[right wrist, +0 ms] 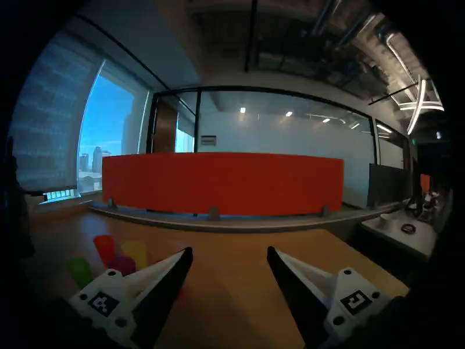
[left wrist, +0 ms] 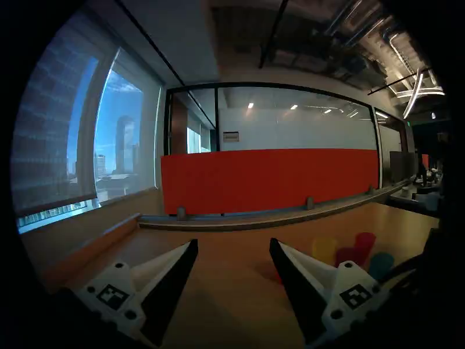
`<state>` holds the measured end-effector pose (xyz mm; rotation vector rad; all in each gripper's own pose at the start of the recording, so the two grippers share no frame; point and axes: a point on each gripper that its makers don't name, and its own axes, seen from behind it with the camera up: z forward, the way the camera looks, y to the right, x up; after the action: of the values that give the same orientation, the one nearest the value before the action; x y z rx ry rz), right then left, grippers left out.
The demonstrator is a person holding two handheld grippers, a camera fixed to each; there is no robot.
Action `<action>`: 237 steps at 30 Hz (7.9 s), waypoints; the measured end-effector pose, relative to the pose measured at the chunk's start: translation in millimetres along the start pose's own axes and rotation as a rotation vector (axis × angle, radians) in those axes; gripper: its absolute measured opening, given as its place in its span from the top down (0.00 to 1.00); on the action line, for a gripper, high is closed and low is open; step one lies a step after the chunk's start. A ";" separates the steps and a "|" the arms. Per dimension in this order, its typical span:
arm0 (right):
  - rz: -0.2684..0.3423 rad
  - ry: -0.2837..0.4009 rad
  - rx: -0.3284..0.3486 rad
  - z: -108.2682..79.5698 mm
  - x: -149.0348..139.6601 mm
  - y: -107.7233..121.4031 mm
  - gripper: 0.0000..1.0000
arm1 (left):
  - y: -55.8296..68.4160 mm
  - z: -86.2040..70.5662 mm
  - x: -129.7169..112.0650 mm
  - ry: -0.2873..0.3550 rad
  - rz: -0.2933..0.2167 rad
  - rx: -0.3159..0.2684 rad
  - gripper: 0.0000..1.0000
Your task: Pour water
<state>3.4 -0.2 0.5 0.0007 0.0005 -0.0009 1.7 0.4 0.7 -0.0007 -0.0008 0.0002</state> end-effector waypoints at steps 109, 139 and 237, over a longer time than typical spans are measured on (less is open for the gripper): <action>-0.270 -0.513 0.850 -40.7 -114.2 -157.1 0.01 | 137.7 -20.5 -107.3 -0.441 0.042 -0.833 0.09; -0.315 -0.561 0.878 -15.7 -160.7 -193.1 0.01 | 143.7 -22.5 -127.0 -0.474 0.086 -0.853 0.09; -0.177 -0.121 0.745 22.9 23.1 -143.1 0.10 | 192.9 -3.4 -173.1 -0.528 0.207 -0.914 0.09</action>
<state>26.4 -143.4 23.3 0.7452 -0.1210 -0.1776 -171.4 193.3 -3.0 -0.9150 -0.5288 0.2066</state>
